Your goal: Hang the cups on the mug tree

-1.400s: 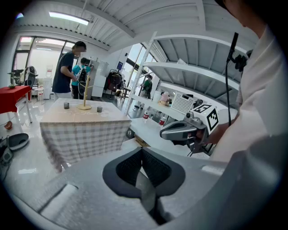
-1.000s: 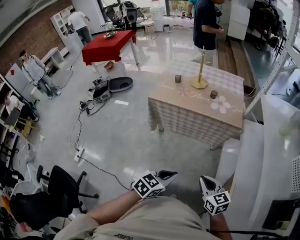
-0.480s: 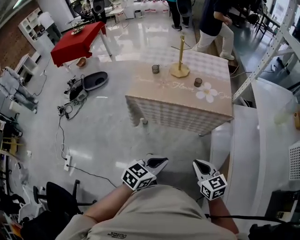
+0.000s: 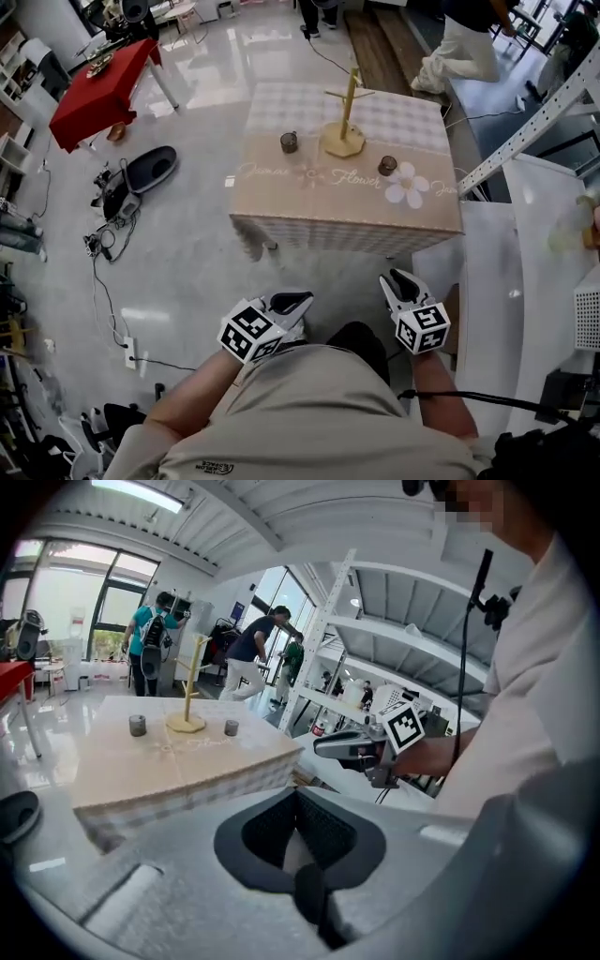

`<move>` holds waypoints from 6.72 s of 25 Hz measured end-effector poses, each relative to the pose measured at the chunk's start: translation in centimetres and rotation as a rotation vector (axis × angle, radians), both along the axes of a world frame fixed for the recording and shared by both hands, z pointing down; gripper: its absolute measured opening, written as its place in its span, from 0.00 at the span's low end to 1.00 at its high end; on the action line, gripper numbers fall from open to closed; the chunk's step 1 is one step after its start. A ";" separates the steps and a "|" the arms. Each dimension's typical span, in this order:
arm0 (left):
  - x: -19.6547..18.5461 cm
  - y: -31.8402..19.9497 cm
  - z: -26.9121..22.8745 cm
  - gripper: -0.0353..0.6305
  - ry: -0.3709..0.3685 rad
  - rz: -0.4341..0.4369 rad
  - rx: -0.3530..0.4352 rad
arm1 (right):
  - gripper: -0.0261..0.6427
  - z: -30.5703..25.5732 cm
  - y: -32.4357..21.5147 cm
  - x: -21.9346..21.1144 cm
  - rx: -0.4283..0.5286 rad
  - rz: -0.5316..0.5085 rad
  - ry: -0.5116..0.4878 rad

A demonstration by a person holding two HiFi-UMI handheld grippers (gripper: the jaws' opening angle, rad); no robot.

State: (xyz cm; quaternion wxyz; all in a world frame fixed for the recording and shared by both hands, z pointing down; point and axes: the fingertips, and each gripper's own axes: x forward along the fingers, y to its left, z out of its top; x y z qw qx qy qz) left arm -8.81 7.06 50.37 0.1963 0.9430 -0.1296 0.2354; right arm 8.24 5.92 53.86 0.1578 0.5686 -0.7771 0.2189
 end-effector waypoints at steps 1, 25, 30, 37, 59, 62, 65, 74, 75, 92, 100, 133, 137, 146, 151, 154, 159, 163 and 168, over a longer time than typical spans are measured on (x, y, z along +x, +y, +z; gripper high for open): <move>-0.3 -1.1 0.1 0.06 -0.002 -0.003 -0.004 | 0.22 0.3 -1.4 0.5 -0.005 0.019 0.007; 9.4 -22.7 -2.1 0.07 -0.069 -0.230 0.016 | 0.55 15.8 -33.2 15.8 -0.176 0.182 0.025; 10.3 -24.4 -1.8 0.07 -0.082 -0.258 0.014 | 0.55 18.1 -35.3 16.4 -0.200 0.200 0.039; 10.3 -26.1 -1.9 0.07 -0.086 -0.293 0.022 | 0.45 18.1 -35.4 16.8 -0.195 0.147 0.083; 11.4 -28.0 -2.9 0.07 -0.023 -0.326 0.047 | 0.45 -0.5 -41.3 14.8 0.219 -0.243 0.395; 11.0 -28.0 -2.8 0.07 -0.022 -0.345 0.044 | 0.45 -2.1 -42.5 13.9 0.263 -0.298 0.440; 10.8 -28.0 -2.8 0.07 -0.023 -0.361 0.043 | 0.45 -3.2 -43.4 12.9 0.300 -0.348 0.479; 10.1 -28.1 -2.4 0.06 -0.029 -0.396 0.031 | 0.45 -3.3 -44.9 11.3 0.318 -0.411 0.527; 10.1 -28.1 -2.3 0.07 -0.029 -0.400 0.028 | 0.45 -3.3 -45.0 11.2 0.320 -0.417 0.536; 8.8 -28.3 -2.0 0.07 -0.047 -0.457 0.014 | 0.45 -0.5 -46.0 7.5 0.370 -0.539 0.597; 7.5 -28.0 -1.9 0.07 -0.049 -0.484 0.006 | 0.45 0.5 -46.4 6.5 0.405 -0.553 0.656; -0.1 -19.3 -3.3 0.07 0.051 -0.330 0.015 | 0.17 -0.8 -29.8 2.4 0.156 -0.255 0.299; -0.5 -17.0 -3.6 0.07 0.081 -0.278 0.000 | 0.09 -1.5 -24.4 0.0 0.101 -0.248 0.182; -2.1 -12.1 -3.5 0.06 0.112 -0.186 -0.007 | 0.07 -2.1 -14.4 -4.9 0.047 -0.240 0.058; -3.3 -9.9 -3.7 0.07 0.124 -0.158 -0.012 | 0.06 -2.3 -10.1 -7.5 0.032 -0.246 0.051; -4.0 -8.8 -3.6 0.07 0.126 -0.154 -0.014 | 0.06 -2.6 -8.1 -9.1 0.033 -0.264 0.049; -4.8 -7.3 -3.5 0.06 0.128 -0.141 -0.010 | 0.06 -3.2 -6.0 -11.4 0.047 -0.293 0.052; -5.8 -6.4 -3.7 0.07 0.131 -0.141 -0.001 | 0.06 -3.5 -5.1 -12.6 0.055 -0.303 0.056; -7.4 -5.8 -3.7 0.07 0.134 -0.170 0.006 | 0.06 -3.8 -4.8 -14.0 0.067 -0.337 0.071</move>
